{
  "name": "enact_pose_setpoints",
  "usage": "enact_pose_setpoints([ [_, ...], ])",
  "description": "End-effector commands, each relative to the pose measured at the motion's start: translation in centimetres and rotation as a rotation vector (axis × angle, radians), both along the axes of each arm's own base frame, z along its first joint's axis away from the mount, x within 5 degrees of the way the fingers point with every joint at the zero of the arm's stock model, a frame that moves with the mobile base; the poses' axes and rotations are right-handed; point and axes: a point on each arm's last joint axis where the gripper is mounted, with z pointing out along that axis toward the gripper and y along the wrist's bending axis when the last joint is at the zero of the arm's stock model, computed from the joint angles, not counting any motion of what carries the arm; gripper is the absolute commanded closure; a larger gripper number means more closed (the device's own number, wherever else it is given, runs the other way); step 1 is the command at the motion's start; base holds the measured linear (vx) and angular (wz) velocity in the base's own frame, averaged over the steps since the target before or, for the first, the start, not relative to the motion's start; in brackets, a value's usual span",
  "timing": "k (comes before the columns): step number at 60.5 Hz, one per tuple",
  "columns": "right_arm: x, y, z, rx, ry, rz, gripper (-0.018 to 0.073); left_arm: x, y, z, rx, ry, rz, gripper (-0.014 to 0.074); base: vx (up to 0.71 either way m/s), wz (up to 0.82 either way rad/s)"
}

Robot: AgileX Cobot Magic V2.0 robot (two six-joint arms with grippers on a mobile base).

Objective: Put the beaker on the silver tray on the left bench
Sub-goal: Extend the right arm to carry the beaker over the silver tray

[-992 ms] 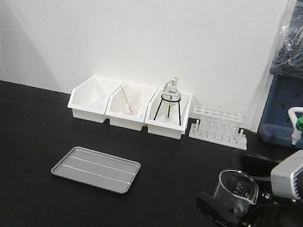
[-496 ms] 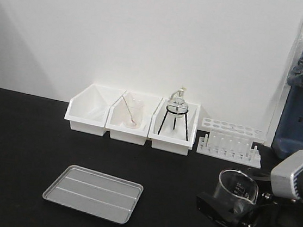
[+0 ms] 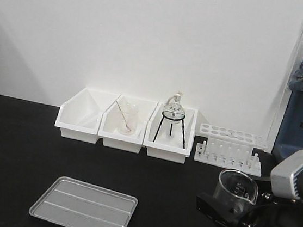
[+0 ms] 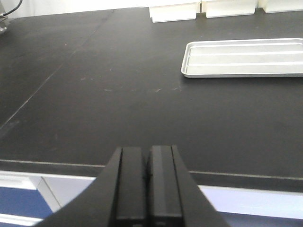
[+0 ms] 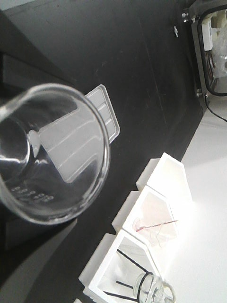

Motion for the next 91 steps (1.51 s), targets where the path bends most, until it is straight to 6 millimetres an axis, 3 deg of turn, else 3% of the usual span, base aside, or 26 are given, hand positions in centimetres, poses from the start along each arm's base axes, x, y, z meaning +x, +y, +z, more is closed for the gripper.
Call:
enact_pose_setpoints([
  [1,-0.1,-0.2,1.3,0.004,-0.051,-0.016,0.0571,0.2,-0.1,0.1,-0.005,-0.067,-0.010,0.0595,0.06,-0.03],
  [30,0.2,-0.1,1.1,0.000,-0.039,-0.016,0.0571,0.2,-0.1,0.1,-0.005,-0.067,-0.010,0.0595,0.02,-0.02],
  [50,5.1,1.5,-3.4,-0.069,0.052,0.012,0.0571,0.2,-0.1,0.1,-0.005,-0.067,-0.010,0.0595,0.00,0.00],
  [67,10.9,4.0,-3.6,0.049,-0.049,0.084,0.0571,0.2,-0.1,0.1,-0.005,-0.067,-0.010,0.0595,0.00,-0.01],
  [74,12.3,5.8,-4.7,0.038,-0.043,0.131,0.0571,0.2,-0.1,0.1,-0.005,-0.067,-0.010,0.0595,0.01,-0.03],
  [91,15.1,13.2,-7.6,-0.033,-0.038,0.246,0.0571,0.2,-0.1,0.1,-0.005,-0.067,-0.010,0.0595,0.00,-0.02],
])
